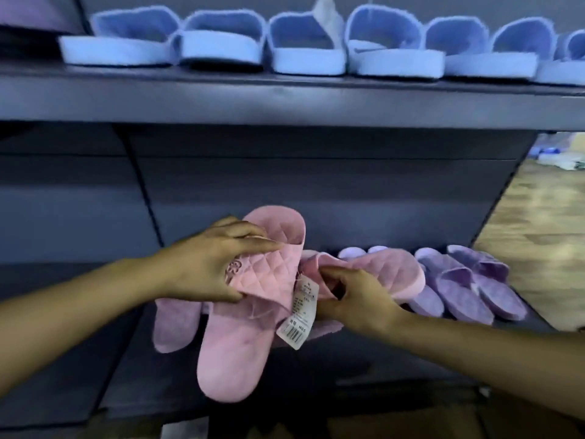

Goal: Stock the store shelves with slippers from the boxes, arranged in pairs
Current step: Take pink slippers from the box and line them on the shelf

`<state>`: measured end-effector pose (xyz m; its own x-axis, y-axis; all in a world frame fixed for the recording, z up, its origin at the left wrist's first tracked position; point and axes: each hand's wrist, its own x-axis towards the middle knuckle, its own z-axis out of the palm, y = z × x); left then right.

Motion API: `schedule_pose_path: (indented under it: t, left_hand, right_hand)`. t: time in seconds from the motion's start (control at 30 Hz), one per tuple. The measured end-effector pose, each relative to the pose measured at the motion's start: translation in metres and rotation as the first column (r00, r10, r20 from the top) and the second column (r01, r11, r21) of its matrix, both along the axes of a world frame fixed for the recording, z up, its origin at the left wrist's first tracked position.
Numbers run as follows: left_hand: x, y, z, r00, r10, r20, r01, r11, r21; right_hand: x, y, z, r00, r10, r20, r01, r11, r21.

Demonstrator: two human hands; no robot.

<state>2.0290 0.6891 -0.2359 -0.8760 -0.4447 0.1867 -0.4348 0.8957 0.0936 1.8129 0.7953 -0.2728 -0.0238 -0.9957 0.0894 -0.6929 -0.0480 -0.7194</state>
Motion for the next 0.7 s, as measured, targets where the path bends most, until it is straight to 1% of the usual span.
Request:
schedule_pose_path:
  t: [0.1,0.17,0.2,0.27,0.3,0.37,0.5,0.57,0.6,0.63,0.67,0.7]
  left_hand:
    - [0.072,-0.015,-0.014,0.984,0.168,-0.051,-0.166,0.985,0.047]
    - [0.124,-0.023,-0.02,0.96,0.281,-0.015,-0.278,0.956,0.095]
    - [0.15,-0.028,-0.021,0.944,0.329,0.006,-0.327,0.938,0.115]
    - [0.199,-0.037,-0.025,0.91,0.413,0.027,-0.413,0.901,0.133]
    - [0.221,-0.042,-0.027,0.893,0.449,0.038,-0.45,0.883,0.13]
    - [0.259,-0.051,-0.035,0.855,0.513,0.078,-0.518,0.846,0.124]
    - [0.31,-0.065,-0.063,0.791,0.591,0.16,-0.611,0.779,0.144]
    - [0.324,-0.072,-0.08,0.776,0.608,0.165,-0.63,0.761,0.157]
    - [0.329,-0.077,-0.089,0.776,0.611,0.154,-0.63,0.759,0.166]
    - [0.332,-0.083,-0.098,0.779,0.61,0.141,-0.626,0.76,0.174]
    - [0.333,-0.088,-0.106,0.783,0.608,0.129,-0.622,0.763,0.177]
    - [0.333,-0.094,-0.113,0.787,0.604,0.122,-0.616,0.768,0.175]
  right_hand:
    - [0.065,-0.029,-0.015,0.994,-0.019,0.11,0.014,0.999,0.042]
    - [0.11,-0.046,-0.023,0.983,-0.013,0.182,-0.001,0.997,0.073]
    - [0.133,-0.055,-0.028,0.969,-0.023,0.244,-0.003,0.995,0.103]
    - [0.18,-0.072,-0.032,0.916,-0.092,0.39,0.022,0.983,0.18]
    - [0.204,-0.08,-0.035,0.863,-0.151,0.481,0.057,0.977,0.206]
    - [0.247,-0.098,-0.047,0.774,-0.253,0.58,0.107,0.956,0.273]
    - [0.311,-0.129,-0.059,0.693,-0.331,0.641,0.133,0.932,0.338]
    - [0.338,-0.147,-0.069,0.688,-0.367,0.626,0.115,0.907,0.405]
    - [0.35,-0.156,-0.074,0.697,-0.377,0.61,0.127,0.902,0.413]
    - [0.359,-0.159,-0.077,0.681,-0.373,0.63,0.121,0.906,0.406]
    - [0.364,-0.161,-0.078,0.627,-0.377,0.682,0.084,0.903,0.422]
    - [0.365,-0.164,-0.084,0.592,-0.377,0.712,0.041,0.897,0.44]
